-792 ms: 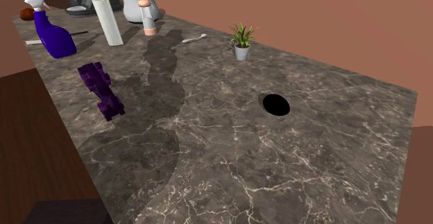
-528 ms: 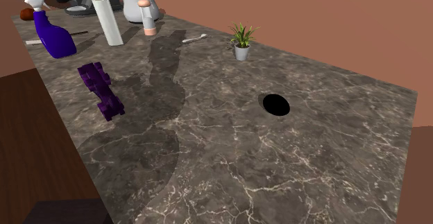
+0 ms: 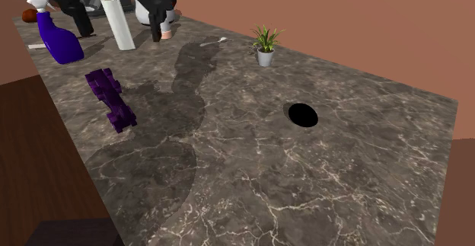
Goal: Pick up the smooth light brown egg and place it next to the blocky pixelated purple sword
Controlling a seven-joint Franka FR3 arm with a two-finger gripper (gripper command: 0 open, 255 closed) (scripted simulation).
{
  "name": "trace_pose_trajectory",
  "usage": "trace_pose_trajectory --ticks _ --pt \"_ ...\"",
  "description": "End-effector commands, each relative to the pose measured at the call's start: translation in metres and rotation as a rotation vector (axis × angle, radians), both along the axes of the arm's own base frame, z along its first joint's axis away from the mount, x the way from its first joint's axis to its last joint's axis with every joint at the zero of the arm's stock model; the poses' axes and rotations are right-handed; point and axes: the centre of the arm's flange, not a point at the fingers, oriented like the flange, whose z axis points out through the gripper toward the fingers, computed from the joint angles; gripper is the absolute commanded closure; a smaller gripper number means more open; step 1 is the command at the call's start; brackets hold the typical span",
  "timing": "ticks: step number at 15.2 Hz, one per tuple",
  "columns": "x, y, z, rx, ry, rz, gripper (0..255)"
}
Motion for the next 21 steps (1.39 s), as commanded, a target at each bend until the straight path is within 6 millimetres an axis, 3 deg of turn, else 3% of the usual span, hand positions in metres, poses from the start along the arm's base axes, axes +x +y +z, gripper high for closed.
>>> trace_pose_trajectory --ticks 1,21 --pt "0.005 -0.022 -0.012 0.001 -0.004 0.015 0" --pt "0.054 -0.251 -0.142 0.020 -0.036 0.150 0"
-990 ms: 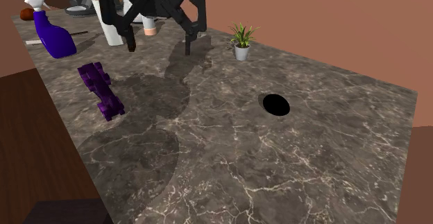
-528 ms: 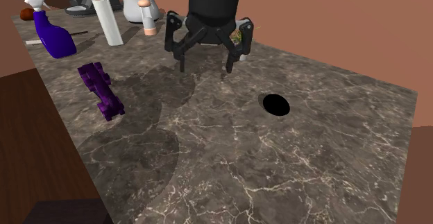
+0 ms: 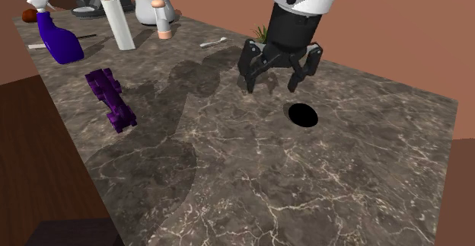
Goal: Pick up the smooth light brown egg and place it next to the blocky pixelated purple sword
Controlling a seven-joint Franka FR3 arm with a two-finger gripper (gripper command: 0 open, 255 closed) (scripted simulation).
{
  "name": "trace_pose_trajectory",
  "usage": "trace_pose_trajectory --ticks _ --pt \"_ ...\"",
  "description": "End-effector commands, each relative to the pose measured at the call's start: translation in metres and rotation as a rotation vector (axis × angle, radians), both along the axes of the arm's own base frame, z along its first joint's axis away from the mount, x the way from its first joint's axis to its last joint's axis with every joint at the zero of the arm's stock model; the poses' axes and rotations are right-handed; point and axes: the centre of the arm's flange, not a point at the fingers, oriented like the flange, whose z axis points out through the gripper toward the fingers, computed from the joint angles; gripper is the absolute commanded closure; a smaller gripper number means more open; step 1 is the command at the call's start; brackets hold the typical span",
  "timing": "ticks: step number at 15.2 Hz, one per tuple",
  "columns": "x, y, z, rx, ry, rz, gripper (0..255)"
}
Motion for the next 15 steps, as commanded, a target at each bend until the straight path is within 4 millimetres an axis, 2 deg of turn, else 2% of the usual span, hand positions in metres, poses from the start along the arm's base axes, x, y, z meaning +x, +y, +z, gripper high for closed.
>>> trace_pose_trajectory --ticks 1,9,10,15 --pt "0.006 -0.021 -0.016 -0.001 -0.004 0.016 0" --pt "0.036 -0.110 -0.069 0.007 -0.017 0.070 0" --pt "0.038 -0.116 -0.072 0.008 -0.018 0.073 0" --pt "0.041 -0.111 -0.098 0.008 -0.018 0.073 0"
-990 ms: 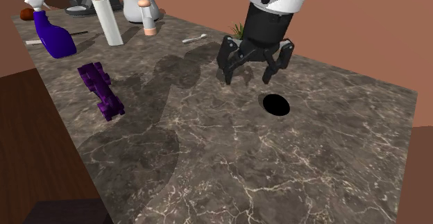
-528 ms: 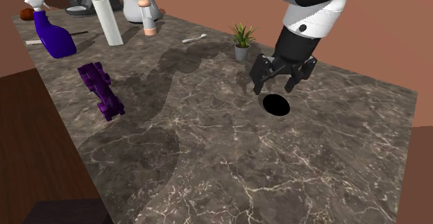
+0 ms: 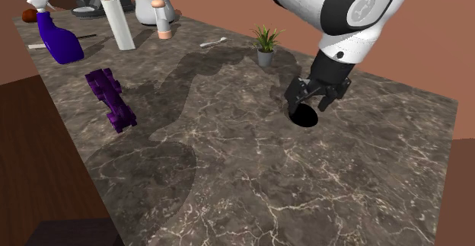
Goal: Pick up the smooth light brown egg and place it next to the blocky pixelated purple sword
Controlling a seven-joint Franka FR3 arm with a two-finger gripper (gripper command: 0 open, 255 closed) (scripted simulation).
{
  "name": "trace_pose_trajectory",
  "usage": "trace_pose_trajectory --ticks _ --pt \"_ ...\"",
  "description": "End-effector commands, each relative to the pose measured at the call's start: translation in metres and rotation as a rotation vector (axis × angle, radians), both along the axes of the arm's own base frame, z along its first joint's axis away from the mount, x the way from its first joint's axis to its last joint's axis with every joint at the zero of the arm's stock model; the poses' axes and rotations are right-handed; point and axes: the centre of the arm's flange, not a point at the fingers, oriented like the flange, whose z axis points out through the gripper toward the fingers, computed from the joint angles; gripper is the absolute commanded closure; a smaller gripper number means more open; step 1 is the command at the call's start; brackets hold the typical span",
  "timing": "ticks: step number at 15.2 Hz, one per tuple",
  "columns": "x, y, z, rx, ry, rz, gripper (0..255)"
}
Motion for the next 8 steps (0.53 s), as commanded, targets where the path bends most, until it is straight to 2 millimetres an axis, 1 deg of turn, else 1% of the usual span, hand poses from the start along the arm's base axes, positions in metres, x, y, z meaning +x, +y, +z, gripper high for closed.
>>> trace_pose_trajectory --ticks 1,3,8 --pt "0.0019 0.0006 -0.0102 0.000 -0.001 0.000 0" --pt "0.0029 0.0019 -0.0183 0.000 -0.001 0.000 0" --pt "0.0029 0.0019 -0.0183 0.000 -0.001 0.000 0"
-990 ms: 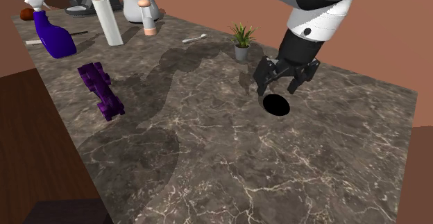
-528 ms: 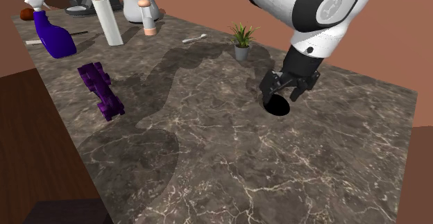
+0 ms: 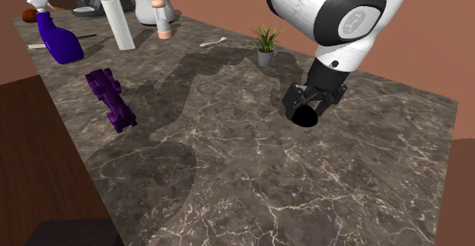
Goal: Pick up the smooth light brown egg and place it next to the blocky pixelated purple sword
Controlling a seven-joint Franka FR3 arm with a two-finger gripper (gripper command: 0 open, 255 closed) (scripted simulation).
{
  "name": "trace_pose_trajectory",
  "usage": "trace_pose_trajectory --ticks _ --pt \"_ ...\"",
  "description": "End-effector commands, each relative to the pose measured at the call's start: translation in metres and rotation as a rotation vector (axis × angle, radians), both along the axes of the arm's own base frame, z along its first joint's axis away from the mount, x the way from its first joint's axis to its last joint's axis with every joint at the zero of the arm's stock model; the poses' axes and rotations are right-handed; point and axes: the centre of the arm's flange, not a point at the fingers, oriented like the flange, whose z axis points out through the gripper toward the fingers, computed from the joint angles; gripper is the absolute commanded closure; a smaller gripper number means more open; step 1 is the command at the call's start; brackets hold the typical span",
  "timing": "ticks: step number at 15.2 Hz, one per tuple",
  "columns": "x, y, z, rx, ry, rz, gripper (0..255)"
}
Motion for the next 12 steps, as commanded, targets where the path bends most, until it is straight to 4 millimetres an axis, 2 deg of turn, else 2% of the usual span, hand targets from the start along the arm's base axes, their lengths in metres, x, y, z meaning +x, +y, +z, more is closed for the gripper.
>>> trace_pose_trajectory --ticks 1,2,3,12 --pt "0.0000 0.0001 -0.0001 0.000 0.000 0.000 0" --pt "0.0000 0.0000 0.0000 0.000 0.000 0.000 0" --pt "0.0000 0.0000 0.0000 0.000 0.000 0.000 255" --pt "0.0000 0.0001 -0.0001 0.000 0.000 0.000 255"
